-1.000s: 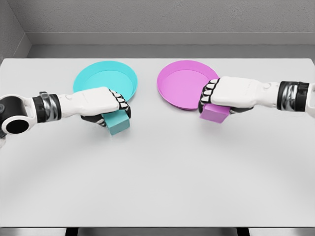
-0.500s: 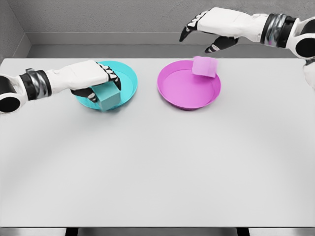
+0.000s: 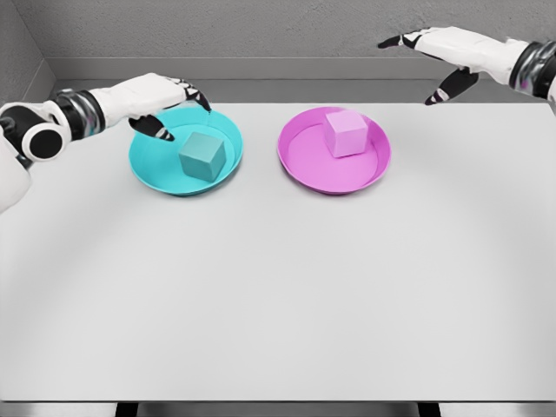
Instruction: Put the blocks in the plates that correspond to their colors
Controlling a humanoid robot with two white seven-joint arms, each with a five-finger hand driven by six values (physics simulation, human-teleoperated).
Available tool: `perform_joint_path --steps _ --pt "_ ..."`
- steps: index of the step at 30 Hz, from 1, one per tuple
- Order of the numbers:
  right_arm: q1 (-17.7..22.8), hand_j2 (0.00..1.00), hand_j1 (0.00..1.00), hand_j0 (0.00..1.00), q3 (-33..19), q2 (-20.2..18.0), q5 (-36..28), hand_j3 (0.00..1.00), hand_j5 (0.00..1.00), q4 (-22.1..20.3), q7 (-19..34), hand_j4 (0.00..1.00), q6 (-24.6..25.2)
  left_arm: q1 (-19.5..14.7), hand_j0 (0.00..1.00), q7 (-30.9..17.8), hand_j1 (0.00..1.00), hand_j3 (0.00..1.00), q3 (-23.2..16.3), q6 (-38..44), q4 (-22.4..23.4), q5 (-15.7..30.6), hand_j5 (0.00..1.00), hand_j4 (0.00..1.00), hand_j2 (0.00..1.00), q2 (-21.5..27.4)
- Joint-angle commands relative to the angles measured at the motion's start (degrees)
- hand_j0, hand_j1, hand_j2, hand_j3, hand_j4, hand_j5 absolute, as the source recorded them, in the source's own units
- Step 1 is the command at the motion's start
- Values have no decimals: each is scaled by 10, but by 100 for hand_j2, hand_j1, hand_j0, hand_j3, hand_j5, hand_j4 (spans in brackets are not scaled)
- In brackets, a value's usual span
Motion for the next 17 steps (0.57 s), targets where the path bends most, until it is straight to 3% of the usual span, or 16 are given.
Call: perform_joint_path --steps 1,3,4,5,8,10,17 --pt "0 100 100 100 -8 -4 18 100 100 4 0 100 2 1 100 5 100 100 28 -19 2 4 100 100 100 14" --pt "4 100 100 100 -8 -15 20 100 100 3 0 100 2 28 100 6 100 100 43 -85 1 45 100 100 100 40" --pt "4 100 100 100 -8 -21 21 100 100 1 0 100 2 39 100 6 100 100 45 -126 10 116 100 100 100 59" --pt "11 100 100 100 -8 -27 21 100 100 1 0 100 2 50 100 6 100 100 44 -126 5 155 100 100 100 97" --pt "23 100 100 100 -8 -53 41 100 100 3 0 100 2 79 100 6 100 100 45 -126 10 167 100 100 100 144" --pt "43 100 100 100 -9 -62 42 100 100 4 0 100 2 81 100 5 100 100 45 -126 11 179 100 100 100 153" --pt "46 100 100 100 -12 -87 41 100 100 3 0 100 2 95 100 5 100 100 45 -126 9 178 100 100 100 151"
